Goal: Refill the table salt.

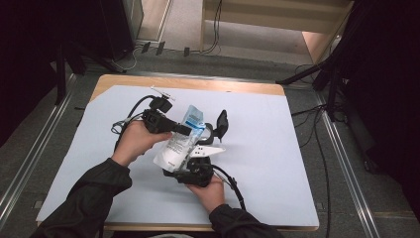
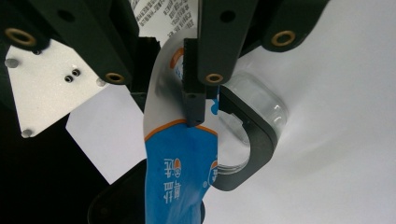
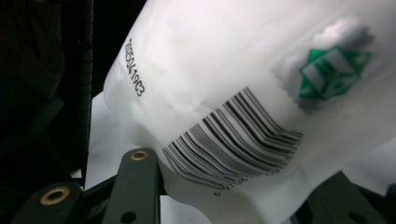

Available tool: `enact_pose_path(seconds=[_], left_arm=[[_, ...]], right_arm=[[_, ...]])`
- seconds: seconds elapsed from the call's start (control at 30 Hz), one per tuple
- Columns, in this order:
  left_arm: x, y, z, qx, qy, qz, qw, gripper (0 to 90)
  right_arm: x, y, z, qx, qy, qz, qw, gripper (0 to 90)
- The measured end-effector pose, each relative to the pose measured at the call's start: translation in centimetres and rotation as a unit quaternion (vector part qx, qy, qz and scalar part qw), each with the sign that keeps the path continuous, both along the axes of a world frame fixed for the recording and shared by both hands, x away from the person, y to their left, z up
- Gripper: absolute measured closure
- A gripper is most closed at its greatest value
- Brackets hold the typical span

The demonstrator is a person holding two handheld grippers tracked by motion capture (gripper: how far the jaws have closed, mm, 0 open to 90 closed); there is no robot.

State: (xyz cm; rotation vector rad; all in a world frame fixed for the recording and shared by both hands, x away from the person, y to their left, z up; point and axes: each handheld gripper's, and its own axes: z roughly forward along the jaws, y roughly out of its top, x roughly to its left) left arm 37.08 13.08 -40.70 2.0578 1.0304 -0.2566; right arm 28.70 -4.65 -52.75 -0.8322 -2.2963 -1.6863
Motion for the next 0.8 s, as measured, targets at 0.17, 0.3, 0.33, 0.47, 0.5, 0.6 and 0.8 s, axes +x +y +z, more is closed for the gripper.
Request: enact_pose_path(seconds=[0.17, 0.3, 0.33, 0.47, 0.5, 0.6, 0.8], left_arm=[[-0.34, -0.13, 0.44, 0.013, -0.013, 0.013, 0.9997, 90.0], [-0.41, 0.09, 0.72, 0.011, -0.011, 0.019, 0.9997, 90.0], [-0.43, 0.09, 0.75, 0.01, -0.011, 0.019, 0.9997, 90.0], [-0.66, -0.17, 0.91, 0.014, -0.015, 0.021, 0.9996, 90.0], [-0.7, -0.18, 0.97, 0.016, -0.018, 0.024, 0.9994, 90.0], [-0.73, -0.24, 0.96, 0.015, -0.018, 0.025, 0.9994, 90.0], [-0.73, -0.2, 0.76, 0.009, -0.014, 0.018, 0.9997, 90.0]], right_arm=[[0.01, -0.02, 0.09, -0.001, -0.002, 0.002, 1.0, 60.0], [-0.04, 0.08, 0.07, -0.004, -0.01, -0.004, 0.9999, 56.8], [-0.05, 0.1, 0.08, -0.003, -0.01, -0.004, 0.9999, 56.1], [-0.32, 0.22, 0.26, -0.011, -0.022, -0.011, 0.9996, 52.8], [-0.34, 0.24, 0.31, -0.011, -0.023, -0.014, 0.9996, 49.9], [-0.31, 0.29, 0.36, -0.012, -0.023, -0.02, 0.9995, 48.6], [-0.24, 0.09, 0.42, -0.004, -0.015, -0.014, 0.9998, 53.2]])
